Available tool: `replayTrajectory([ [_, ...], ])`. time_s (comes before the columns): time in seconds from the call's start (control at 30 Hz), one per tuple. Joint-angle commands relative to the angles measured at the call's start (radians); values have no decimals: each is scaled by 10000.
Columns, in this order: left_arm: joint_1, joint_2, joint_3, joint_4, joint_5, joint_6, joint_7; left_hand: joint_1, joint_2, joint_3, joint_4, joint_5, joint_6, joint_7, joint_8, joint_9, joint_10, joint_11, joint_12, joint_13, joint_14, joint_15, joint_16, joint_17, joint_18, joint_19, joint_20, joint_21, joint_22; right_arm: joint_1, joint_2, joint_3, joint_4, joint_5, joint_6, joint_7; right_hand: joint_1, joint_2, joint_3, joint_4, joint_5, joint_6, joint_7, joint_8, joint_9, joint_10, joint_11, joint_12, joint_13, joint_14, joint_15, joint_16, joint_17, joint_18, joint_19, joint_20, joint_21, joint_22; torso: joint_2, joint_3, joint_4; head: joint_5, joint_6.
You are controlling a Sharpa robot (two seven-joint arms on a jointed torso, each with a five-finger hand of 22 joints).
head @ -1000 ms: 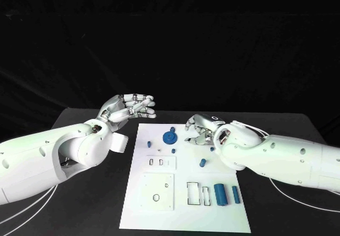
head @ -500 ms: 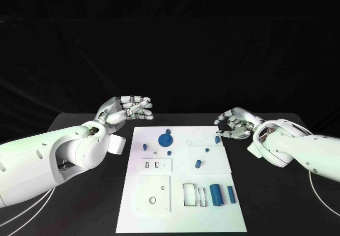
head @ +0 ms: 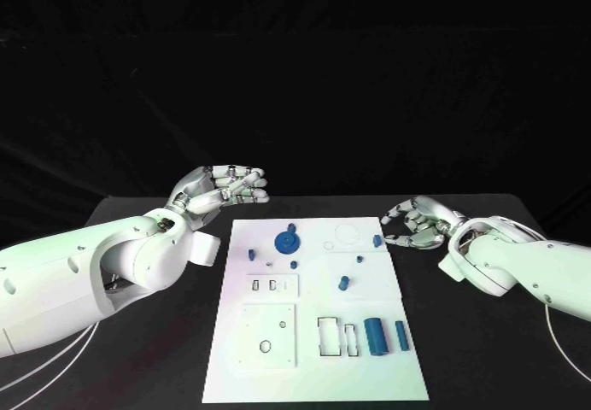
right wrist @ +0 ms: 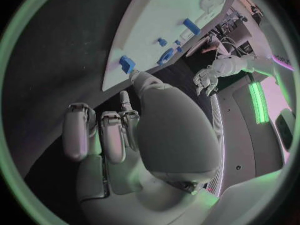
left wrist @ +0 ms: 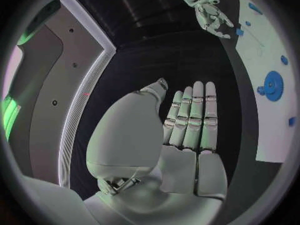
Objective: Assemble the parts on the task board
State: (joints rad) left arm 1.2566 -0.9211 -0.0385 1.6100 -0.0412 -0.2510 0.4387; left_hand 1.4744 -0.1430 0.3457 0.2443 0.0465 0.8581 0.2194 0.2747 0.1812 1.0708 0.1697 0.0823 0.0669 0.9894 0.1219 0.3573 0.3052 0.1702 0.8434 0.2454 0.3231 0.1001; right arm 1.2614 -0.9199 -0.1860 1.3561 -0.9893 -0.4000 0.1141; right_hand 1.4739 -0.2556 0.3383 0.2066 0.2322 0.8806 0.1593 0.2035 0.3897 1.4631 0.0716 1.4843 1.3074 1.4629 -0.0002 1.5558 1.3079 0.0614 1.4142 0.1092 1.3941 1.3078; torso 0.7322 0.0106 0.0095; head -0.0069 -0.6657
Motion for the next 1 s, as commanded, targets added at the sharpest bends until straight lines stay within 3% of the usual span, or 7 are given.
replayTrajectory([
  [0.03, 0, 18, 3, 8, 12, 260, 58, -11, -92, 101, 27, 38, 69, 62, -59, -20, 102, 0, -89, 3, -111, 51, -147, 29, 81, -428, 169, -327, -180, -74, 65, 0, -102, -7, 363, 231, -17, -79, 1, -64, -16, -49, 55, -34, -14, 269, 74, -63, 1537, 929, 72, -27, 1941, -6, -12, 39, -5, 456, 16, -13, 4, 18, -32],
  [0.5, -1, -13, 1, 6, 11, 324, 68, -33, -129, 213, 23, 38, 79, 72, -94, -29, 117, 13, -158, 0, -185, 79, -356, 49, 164, -217, 202, -314, -214, -216, 188, 1, -199, -89, 512, 234, -11, -72, 18, -80, -12, -62, 60, -52, -15, 282, 78, -47, 1556, 931, 76, -24, 1951, -7, -8, 41, -3, 461, -1, -21, -12, 64, -125],
  [1.0, 0, -42, 1, 32, 11, 321, 52, -40, -133, 229, 22, 38, 80, 75, -100, -30, 114, 15, -164, 0, -175, 78, -378, 58, 163, -133, 183, -283, -208, -227, 372, 1, -279, -93, 653, 266, -107, 112, 332, -152, -3, 325, 18, -2, 53, 359, 46, 35, 1653, 944, 55, -8, 2010, -21, 42, 37, 40, 537, -5, -24, -7, 66, -162],
])
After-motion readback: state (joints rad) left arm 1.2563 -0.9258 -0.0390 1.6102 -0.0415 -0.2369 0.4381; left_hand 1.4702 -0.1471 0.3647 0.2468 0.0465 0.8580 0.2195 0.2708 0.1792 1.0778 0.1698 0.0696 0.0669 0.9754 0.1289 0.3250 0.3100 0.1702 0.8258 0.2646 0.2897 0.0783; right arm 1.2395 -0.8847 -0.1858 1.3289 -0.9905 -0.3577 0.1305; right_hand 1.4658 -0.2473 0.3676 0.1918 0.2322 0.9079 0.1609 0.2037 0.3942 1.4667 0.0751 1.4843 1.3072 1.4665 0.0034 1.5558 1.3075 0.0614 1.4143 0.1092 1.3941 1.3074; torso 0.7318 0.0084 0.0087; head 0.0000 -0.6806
